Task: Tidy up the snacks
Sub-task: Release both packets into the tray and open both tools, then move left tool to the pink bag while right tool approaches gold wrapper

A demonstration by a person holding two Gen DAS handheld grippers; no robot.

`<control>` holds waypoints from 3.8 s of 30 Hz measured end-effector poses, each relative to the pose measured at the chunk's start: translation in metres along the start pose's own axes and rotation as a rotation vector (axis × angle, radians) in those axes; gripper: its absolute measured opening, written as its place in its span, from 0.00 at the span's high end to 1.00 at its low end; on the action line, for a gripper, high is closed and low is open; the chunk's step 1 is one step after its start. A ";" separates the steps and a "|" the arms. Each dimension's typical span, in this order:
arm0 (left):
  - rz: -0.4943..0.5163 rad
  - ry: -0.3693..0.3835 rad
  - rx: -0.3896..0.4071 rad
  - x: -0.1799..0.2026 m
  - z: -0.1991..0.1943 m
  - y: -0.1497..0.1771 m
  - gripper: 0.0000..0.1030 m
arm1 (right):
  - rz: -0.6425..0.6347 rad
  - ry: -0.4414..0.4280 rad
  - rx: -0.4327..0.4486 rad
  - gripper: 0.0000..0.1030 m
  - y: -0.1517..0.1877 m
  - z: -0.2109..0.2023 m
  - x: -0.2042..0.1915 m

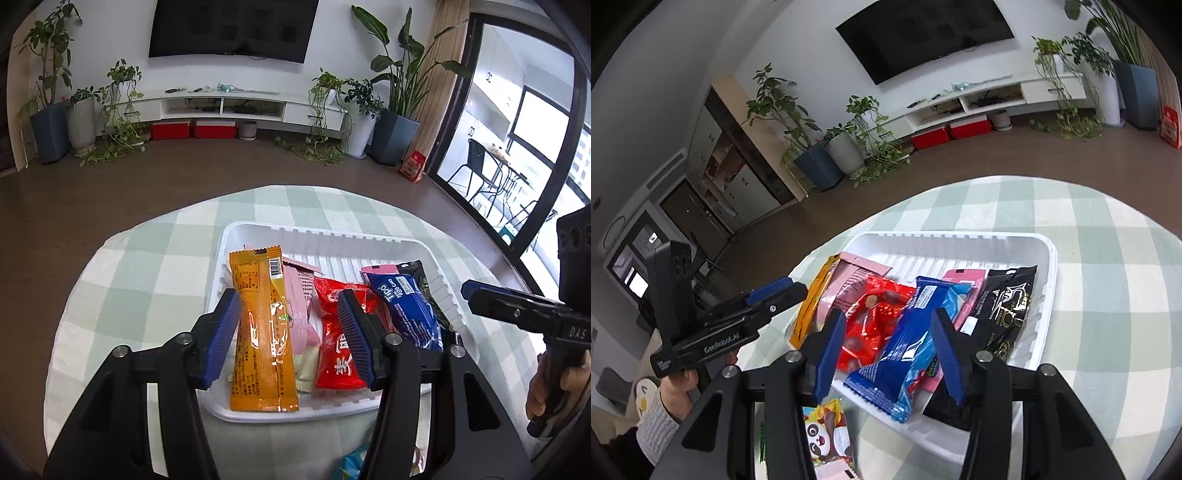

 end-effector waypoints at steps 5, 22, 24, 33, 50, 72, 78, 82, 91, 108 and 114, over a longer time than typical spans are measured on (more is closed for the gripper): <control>0.010 0.013 0.011 0.008 -0.032 0.014 0.49 | -0.058 0.001 0.002 0.48 0.018 -0.020 -0.018; 0.100 0.033 -0.114 0.060 -0.113 0.145 0.45 | -0.326 0.095 -0.142 0.38 0.141 -0.069 -0.044; 0.087 0.026 -0.123 0.059 -0.115 0.153 0.45 | -0.349 0.106 -0.150 0.38 0.148 -0.069 -0.043; 0.049 0.018 -0.146 0.055 -0.117 0.159 0.45 | -0.439 0.152 -0.157 0.37 0.159 -0.069 -0.043; 0.031 0.021 -0.190 0.056 -0.091 0.159 0.45 | -0.583 0.198 -0.229 0.30 0.170 -0.052 -0.047; 0.309 0.113 -0.185 0.117 -0.089 0.163 0.45 | -0.615 0.216 -0.235 0.30 0.168 -0.048 -0.045; 0.385 0.129 -0.229 0.130 -0.071 0.170 0.45 | -0.635 0.221 -0.240 0.30 0.165 -0.046 -0.044; 0.388 0.138 -0.261 0.129 -0.056 0.173 0.45 | -0.642 0.218 -0.246 0.30 0.164 -0.044 -0.042; 0.299 0.118 -0.267 0.097 -0.048 0.168 0.45 | -0.654 0.217 -0.258 0.27 0.169 -0.044 -0.043; 0.329 0.114 -0.298 0.104 -0.036 0.176 0.45 | -0.638 0.216 -0.280 0.26 0.171 -0.038 -0.041; 0.288 0.140 -0.299 0.101 -0.036 0.172 0.53 | -0.594 0.199 -0.293 0.27 0.166 -0.036 -0.036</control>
Point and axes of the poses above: each gripper's, at about its wrist camera, not at the fingertips, and z roughly the way its jaws point, x to its right, y to its underside, the point moved 4 cm from there along z, roughly the way its jaws point, and after that the axes turned 1 degree about z, right-handed, at the moved point
